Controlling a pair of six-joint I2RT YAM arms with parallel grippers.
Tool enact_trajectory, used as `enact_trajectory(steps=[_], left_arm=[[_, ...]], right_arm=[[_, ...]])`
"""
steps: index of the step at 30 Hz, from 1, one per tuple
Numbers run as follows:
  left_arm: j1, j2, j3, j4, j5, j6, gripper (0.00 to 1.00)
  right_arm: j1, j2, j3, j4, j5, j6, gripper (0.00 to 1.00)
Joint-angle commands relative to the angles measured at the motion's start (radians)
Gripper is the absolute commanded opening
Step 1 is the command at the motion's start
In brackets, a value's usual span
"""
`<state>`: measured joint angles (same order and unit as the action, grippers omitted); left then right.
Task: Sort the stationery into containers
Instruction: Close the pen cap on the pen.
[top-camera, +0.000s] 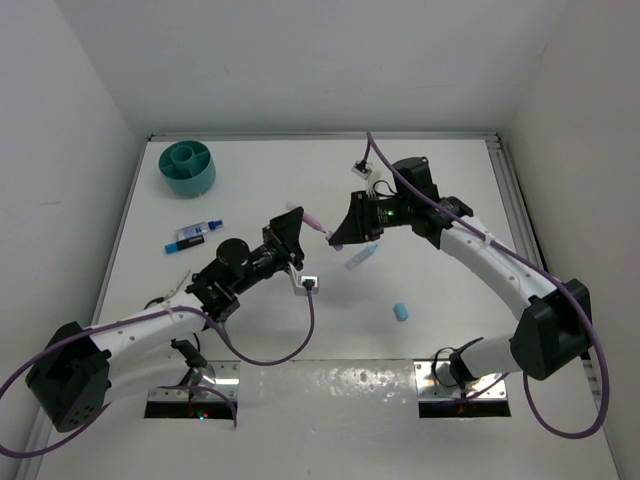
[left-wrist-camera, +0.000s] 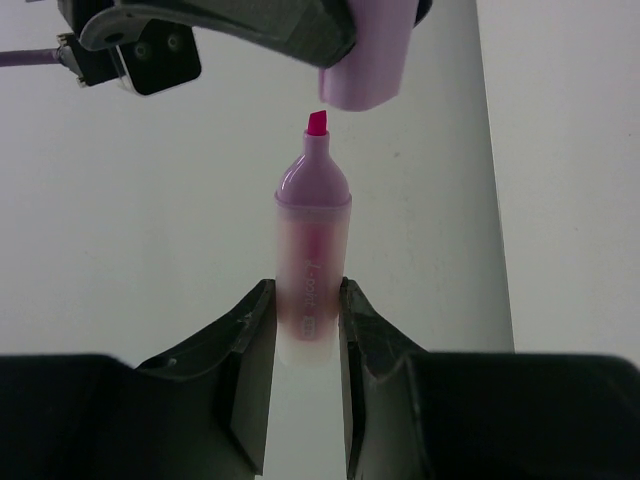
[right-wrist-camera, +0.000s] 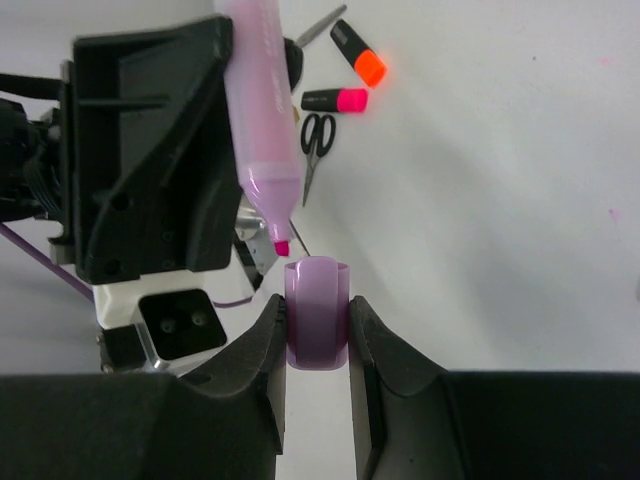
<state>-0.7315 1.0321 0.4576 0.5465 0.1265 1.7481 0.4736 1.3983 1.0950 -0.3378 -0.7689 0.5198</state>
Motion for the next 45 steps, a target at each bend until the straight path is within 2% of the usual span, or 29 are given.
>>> enact_trajectory(steps=[1,23,27,36,45], left_arm=[[-0.013,-0.001,0.006,0.010,0.004,0.002,0.00],[-0.028,0.000,0.006,0.023,0.019,0.002,0.00],[-0.034,0.032,0.006,0.082,0.009,0.014,0.00],[-0.037,0.065,-0.042,0.251,-0.005,0.091,0.00],[-0.055,0.062,-0.068,0.329,0.033,0.119,0.00]], right_arm=[[0.000,-0.016,0.023,0.100,-0.026,0.039,0.00],[-0.003,-0.015,-0.012,0.180,-0.027,0.091,0.00],[0.002,-0.013,-0.038,0.235,-0.049,0.137,0.00],[-0.027,-0.016,-0.141,0.551,-0.124,0.371,0.00],[-0.036,-0.009,-0.184,0.661,-0.132,0.453,0.00]])
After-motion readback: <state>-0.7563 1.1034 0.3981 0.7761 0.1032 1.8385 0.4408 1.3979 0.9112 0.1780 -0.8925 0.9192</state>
